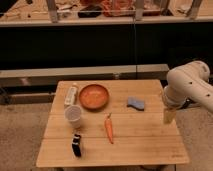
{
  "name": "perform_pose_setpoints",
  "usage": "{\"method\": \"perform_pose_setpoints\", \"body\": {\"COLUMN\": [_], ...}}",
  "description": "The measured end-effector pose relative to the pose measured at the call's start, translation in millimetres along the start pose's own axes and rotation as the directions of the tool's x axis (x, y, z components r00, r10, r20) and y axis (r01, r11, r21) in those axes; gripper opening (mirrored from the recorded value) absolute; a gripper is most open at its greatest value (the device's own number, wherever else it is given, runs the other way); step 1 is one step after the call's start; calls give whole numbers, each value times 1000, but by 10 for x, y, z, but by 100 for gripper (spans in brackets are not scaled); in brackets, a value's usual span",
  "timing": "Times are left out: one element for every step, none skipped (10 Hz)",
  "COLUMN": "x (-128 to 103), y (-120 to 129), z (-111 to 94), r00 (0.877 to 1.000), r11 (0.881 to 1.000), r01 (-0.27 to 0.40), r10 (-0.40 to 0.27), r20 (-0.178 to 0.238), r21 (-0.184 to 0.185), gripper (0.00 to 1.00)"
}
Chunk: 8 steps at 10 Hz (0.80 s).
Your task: Knock the eraser over
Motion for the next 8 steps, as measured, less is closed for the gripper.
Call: {"method": "perform_pose_setpoints", "body": {"x": [-1, -24, -96, -238, -390, -544, -614, -643], "y": [3, 22, 60, 103, 140, 197, 258, 303], "z": [0, 1, 9, 12, 21, 40, 61, 81], "r00": [1000, 1000, 1000, 998, 996, 992, 988, 983], "r11": [1000, 1000, 1000, 998, 996, 992, 988, 983], "r01": [1, 8, 31, 61, 85, 125, 155, 183], "r10": [-1, -8, -31, -61, -85, -125, -155, -183], "r20": [-1, -2, -5, -5, -6, -6, -9, -10], "r21": [0, 1, 2, 3, 5, 8, 10, 14], "gripper": [80, 80, 80, 80, 80, 80, 80, 80]}}
